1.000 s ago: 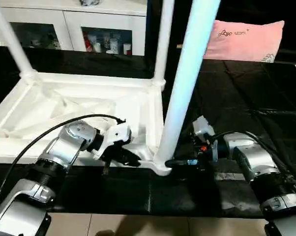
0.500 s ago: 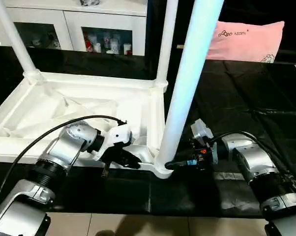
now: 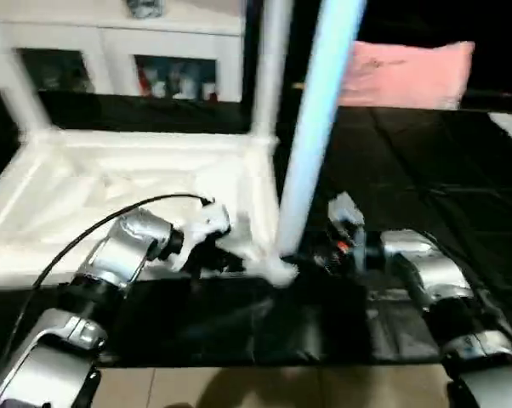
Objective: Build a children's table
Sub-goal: Rotate leg to tighten
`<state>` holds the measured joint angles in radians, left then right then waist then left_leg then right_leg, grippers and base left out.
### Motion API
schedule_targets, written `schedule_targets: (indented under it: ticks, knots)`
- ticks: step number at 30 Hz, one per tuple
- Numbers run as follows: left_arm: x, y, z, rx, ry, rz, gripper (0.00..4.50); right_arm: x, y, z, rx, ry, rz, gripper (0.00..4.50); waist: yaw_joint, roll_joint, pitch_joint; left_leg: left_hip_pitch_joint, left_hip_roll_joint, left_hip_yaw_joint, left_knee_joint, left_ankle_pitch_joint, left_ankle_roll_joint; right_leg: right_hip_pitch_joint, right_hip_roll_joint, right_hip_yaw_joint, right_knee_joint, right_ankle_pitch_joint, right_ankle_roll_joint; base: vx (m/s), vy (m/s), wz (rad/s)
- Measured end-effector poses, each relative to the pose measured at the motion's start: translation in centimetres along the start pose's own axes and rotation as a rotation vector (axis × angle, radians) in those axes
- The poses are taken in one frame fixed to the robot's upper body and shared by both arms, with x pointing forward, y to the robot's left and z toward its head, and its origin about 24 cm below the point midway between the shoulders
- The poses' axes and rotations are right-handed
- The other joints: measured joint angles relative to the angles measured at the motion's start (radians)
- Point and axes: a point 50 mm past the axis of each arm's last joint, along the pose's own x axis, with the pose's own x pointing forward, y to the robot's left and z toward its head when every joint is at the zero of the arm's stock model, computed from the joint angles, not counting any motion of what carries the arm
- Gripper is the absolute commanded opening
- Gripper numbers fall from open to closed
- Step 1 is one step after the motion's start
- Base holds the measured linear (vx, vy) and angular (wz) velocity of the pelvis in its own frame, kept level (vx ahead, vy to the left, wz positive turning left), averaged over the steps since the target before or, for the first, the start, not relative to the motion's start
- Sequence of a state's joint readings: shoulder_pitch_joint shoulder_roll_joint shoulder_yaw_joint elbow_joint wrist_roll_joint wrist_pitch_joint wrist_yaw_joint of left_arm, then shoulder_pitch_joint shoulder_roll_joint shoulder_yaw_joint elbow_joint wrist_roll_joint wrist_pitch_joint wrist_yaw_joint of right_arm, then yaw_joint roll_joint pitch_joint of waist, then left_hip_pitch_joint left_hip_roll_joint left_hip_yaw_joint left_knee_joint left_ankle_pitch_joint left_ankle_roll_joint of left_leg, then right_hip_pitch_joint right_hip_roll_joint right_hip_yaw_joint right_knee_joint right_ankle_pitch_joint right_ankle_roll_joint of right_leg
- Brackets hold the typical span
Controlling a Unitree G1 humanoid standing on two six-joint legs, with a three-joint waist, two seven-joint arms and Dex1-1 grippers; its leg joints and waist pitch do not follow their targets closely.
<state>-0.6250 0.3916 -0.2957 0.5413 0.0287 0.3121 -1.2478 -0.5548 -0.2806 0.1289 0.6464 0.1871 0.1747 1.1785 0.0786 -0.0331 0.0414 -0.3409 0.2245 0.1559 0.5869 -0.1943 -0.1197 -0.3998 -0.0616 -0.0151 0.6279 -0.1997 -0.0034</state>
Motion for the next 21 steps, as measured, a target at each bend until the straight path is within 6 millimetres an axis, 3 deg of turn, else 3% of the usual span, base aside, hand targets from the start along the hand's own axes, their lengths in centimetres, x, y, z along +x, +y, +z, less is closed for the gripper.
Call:
schedule_targets:
  ticks: [3,6,11,14,16,21]
  knots:
    - [1.1,1.0,0.5,-0.103,-0.029,0.140,0.00,1.8,-1.1,0.5,0.090,-0.053,-0.206,1.98,-0.025,-0.003,-0.002,0.003,0.000,0.000,0.000,0.001,-0.001,0.000,0.001,0.000,0.000,0.001,0.001,0.000,0.000,0.00]
    - [2.5,1.9,1.5,-0.178,-0.060,0.275,0.00,3.3,-2.1,1.4,0.143,-0.074,-0.411,1.98,-0.037,-0.003,-0.002,0.002,0.000,-0.001,0.000,0.001,-0.002,-0.001,0.001,0.000,-0.001,0.001,0.001,0.000,0.000,0.00]
    - [3.8,2.5,2.5,-0.238,-0.099,0.397,0.00,5.0,-2.8,2.6,0.169,-0.078,-0.590,1.98,-0.039,0.000,-0.003,0.001,0.000,-0.001,-0.004,0.001,-0.002,-0.003,0.001,0.000,-0.002,0.006,-0.002,0.000,0.000,0.00]
    - [4.1,2.6,2.9,-0.226,-0.095,0.422,0.00,5.3,-2.8,2.7,0.135,-0.086,-0.628,2.68,-0.037,0.001,-0.004,0.000,0.000,0.000,-0.009,0.001,-0.002,-0.003,0.001,-0.001,-0.007,0.006,-0.002,0.000,0.000,0.00]
    - [4.1,2.7,3.0,-0.218,-0.088,0.423,0.00,5.4,-2.8,2.7,0.129,-0.097,-0.629,2.67,-0.036,0.003,-0.003,0.000,0.000,0.000,-0.011,0.001,-0.002,-0.003,0.002,-0.001,-0.010,0.006,-0.003,0.000,0.000,0.00]
    - [4.3,2.6,3.3,-0.183,-0.087,0.412,0.00,5.1,-2.5,2.2,0.139,-0.163,-0.635,3.24,-0.031,0.008,-0.001,-0.002,0.000,0.000,-0.012,0.001,-0.002,-0.003,0.001,-0.001,-0.014,0.007,-0.003,0.000,0.000,0.00]
